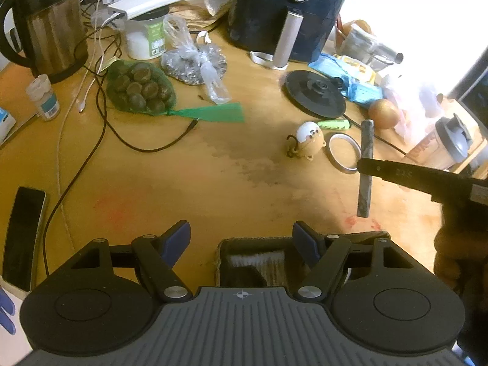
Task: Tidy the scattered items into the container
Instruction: 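Lift the grey-blue marker off the table with the right gripper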
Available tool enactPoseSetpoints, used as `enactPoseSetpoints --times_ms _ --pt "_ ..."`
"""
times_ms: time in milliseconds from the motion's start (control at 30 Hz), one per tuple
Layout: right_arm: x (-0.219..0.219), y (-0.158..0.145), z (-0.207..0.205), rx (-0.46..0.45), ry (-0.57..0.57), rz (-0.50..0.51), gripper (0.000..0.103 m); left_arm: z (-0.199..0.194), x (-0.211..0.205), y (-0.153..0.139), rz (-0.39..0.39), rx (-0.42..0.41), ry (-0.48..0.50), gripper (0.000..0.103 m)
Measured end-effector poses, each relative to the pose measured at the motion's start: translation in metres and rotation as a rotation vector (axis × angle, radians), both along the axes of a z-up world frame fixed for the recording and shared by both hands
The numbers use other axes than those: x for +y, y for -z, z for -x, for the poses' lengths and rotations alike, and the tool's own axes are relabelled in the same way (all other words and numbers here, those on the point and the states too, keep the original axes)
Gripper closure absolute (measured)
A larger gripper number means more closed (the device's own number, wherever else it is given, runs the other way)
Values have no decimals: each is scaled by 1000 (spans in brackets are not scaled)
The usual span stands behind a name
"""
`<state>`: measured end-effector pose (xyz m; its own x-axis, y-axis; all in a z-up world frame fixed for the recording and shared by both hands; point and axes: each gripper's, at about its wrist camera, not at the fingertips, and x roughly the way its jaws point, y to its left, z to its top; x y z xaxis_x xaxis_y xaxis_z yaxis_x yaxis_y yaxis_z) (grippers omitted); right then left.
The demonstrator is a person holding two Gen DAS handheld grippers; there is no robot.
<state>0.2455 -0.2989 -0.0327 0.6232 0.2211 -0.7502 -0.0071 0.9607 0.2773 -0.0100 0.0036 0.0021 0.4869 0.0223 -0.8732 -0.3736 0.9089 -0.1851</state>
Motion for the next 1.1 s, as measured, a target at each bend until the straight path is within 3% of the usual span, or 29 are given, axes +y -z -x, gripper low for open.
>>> enactPoseSetpoints --times_ms 500,1100 --pt "-19 -5 32 -1 -37 -52 92 -16 -7 -3 -14 -10 27 30" --pt "-35 -7 50 -22 11 -48 92 -40 -14 -5 -23 -26 50 30"
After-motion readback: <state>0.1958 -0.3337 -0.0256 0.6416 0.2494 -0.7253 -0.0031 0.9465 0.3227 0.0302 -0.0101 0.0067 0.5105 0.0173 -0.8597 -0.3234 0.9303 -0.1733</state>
